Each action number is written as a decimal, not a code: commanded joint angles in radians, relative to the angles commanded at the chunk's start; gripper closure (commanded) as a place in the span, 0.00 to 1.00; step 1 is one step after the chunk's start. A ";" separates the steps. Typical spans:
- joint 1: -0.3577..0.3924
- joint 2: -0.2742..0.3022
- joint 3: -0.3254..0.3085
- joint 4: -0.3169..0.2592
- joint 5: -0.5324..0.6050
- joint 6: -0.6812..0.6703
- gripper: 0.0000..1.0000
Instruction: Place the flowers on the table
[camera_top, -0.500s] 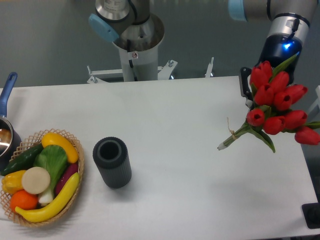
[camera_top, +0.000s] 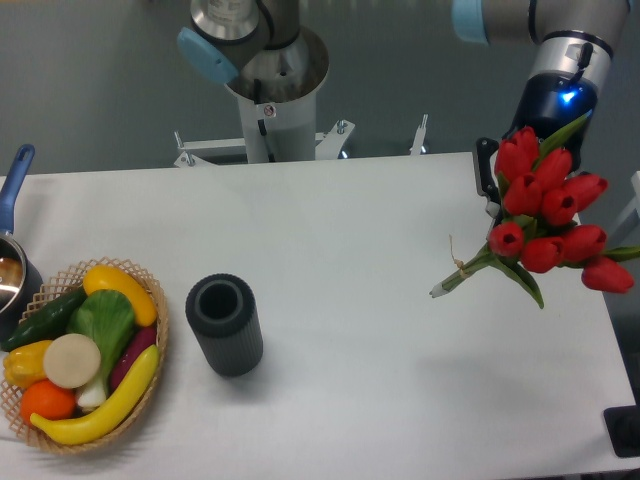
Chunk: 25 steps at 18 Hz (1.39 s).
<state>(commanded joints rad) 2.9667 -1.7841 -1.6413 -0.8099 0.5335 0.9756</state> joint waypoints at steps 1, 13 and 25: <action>-0.003 0.003 -0.002 -0.002 0.026 0.000 0.63; -0.184 0.199 -0.142 -0.051 0.642 0.014 0.63; -0.434 -0.101 -0.103 -0.055 1.325 0.080 0.63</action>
<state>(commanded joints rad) 2.5328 -1.8848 -1.7443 -0.8652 1.8586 1.0554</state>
